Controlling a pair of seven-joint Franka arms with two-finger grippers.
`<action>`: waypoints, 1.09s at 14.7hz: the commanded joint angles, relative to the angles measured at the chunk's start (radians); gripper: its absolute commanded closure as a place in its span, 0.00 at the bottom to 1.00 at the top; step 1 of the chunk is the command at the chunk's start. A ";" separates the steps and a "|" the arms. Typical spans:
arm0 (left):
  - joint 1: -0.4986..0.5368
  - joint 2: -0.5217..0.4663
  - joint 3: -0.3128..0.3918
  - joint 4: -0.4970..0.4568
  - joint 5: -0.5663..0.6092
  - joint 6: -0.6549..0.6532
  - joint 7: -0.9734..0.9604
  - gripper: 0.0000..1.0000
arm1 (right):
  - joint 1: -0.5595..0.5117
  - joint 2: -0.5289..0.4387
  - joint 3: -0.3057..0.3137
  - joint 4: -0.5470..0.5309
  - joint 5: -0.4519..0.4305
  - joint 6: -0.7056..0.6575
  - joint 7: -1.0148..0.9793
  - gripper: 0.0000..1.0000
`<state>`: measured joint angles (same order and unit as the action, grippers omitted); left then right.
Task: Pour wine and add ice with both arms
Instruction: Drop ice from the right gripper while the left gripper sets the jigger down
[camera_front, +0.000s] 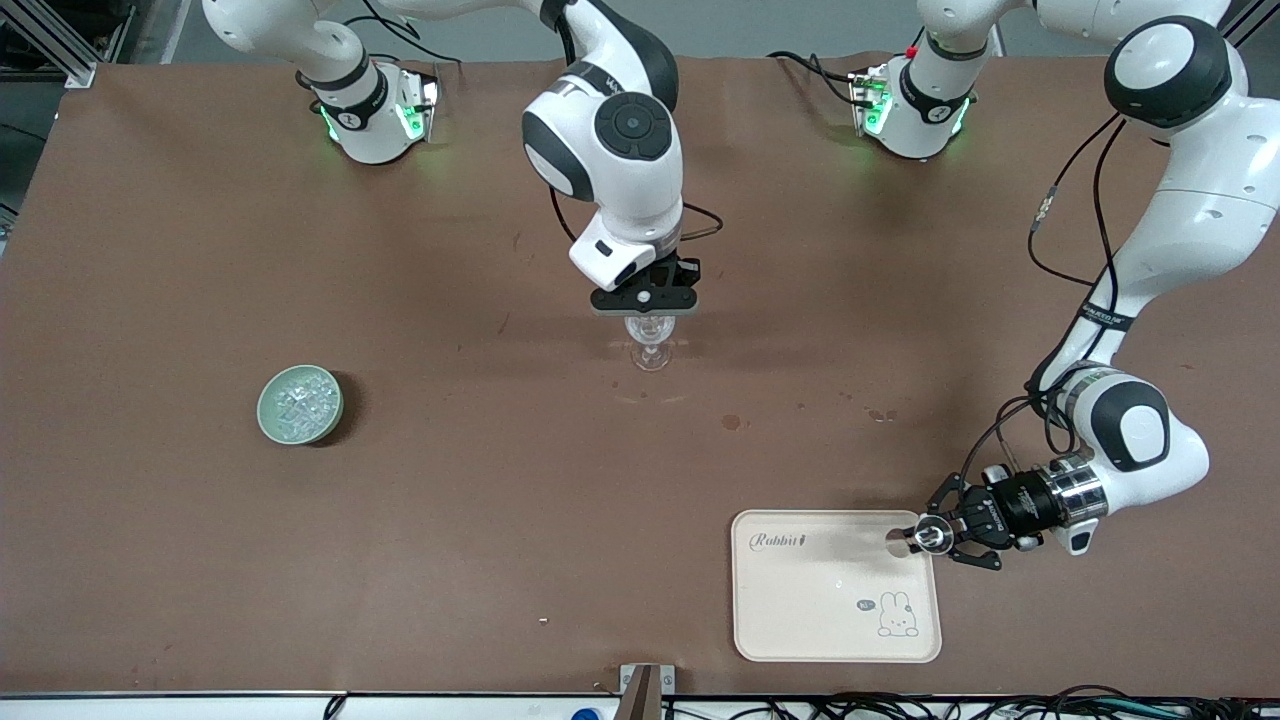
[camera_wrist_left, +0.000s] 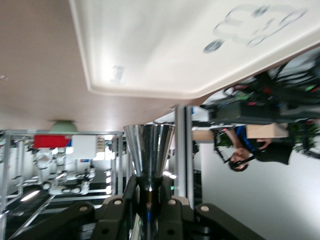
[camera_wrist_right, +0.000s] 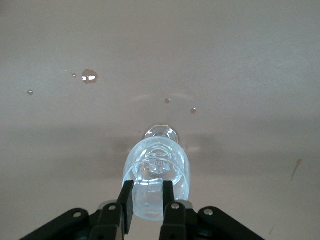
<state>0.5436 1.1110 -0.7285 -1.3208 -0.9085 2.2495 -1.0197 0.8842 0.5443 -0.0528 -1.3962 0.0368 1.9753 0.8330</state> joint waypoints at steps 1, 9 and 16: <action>-0.027 0.027 0.004 0.040 -0.029 0.033 0.012 0.99 | 0.016 0.016 -0.012 0.011 -0.029 -0.004 0.023 0.96; -0.086 0.107 0.031 0.111 -0.035 0.093 0.058 1.00 | 0.007 0.029 -0.010 0.017 -0.103 -0.009 0.005 0.00; -0.087 0.144 0.032 0.112 -0.036 0.108 0.110 0.98 | -0.105 -0.101 -0.018 0.006 -0.106 -0.117 -0.092 0.00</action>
<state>0.4646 1.2368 -0.6954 -1.2334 -0.9190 2.3535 -0.9286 0.8584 0.5295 -0.0835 -1.3664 -0.0639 1.9288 0.8115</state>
